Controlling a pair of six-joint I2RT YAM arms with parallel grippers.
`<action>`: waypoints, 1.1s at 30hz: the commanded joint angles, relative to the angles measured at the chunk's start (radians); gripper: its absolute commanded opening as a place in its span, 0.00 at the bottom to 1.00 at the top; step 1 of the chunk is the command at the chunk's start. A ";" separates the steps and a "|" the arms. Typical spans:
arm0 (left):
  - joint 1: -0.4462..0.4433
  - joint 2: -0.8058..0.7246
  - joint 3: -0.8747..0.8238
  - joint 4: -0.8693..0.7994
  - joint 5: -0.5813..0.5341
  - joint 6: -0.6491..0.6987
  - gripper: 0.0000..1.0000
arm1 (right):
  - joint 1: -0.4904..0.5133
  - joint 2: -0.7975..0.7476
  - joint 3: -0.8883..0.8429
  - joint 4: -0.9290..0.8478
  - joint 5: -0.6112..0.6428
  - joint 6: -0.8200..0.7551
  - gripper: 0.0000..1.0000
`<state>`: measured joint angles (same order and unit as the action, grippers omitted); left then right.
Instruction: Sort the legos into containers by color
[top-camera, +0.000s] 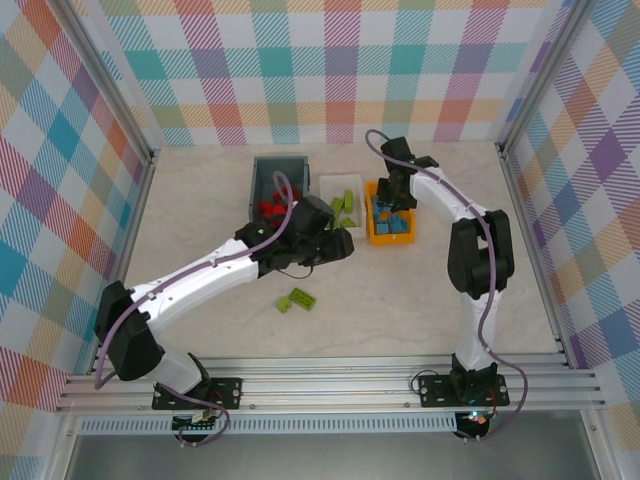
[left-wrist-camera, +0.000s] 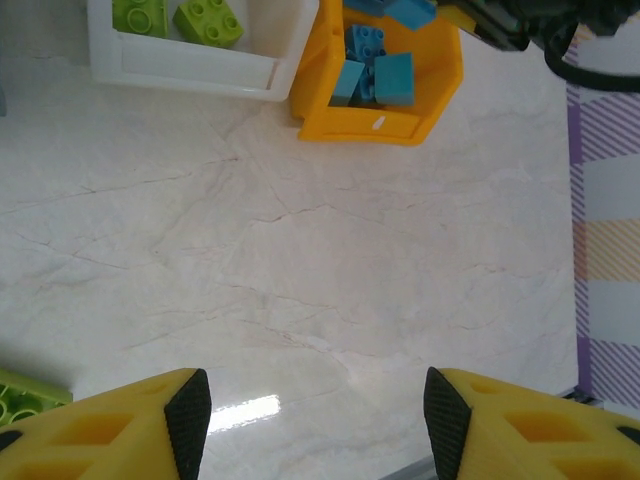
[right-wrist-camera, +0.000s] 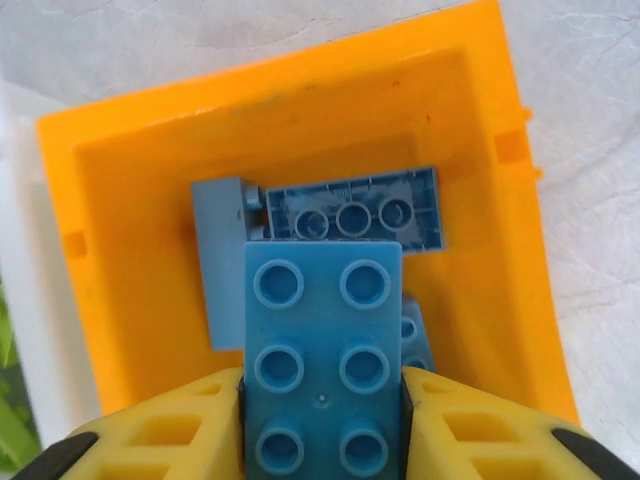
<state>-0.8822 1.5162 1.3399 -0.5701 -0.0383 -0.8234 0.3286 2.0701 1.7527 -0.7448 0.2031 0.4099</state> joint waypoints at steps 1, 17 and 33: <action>-0.025 0.024 0.040 0.014 -0.051 0.031 0.61 | 0.000 0.034 0.073 -0.068 -0.011 -0.009 0.41; -0.132 -0.023 0.035 -0.058 -0.235 0.055 0.67 | 0.041 -0.417 -0.193 0.047 -0.019 -0.031 0.63; -0.077 -0.015 -0.296 -0.078 -0.145 -0.534 0.78 | 0.630 -1.230 -0.905 0.253 -0.262 0.018 0.83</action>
<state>-0.9661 1.4681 1.0676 -0.7193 -0.2058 -1.2217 0.9157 0.9043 0.8955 -0.5777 0.0334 0.3889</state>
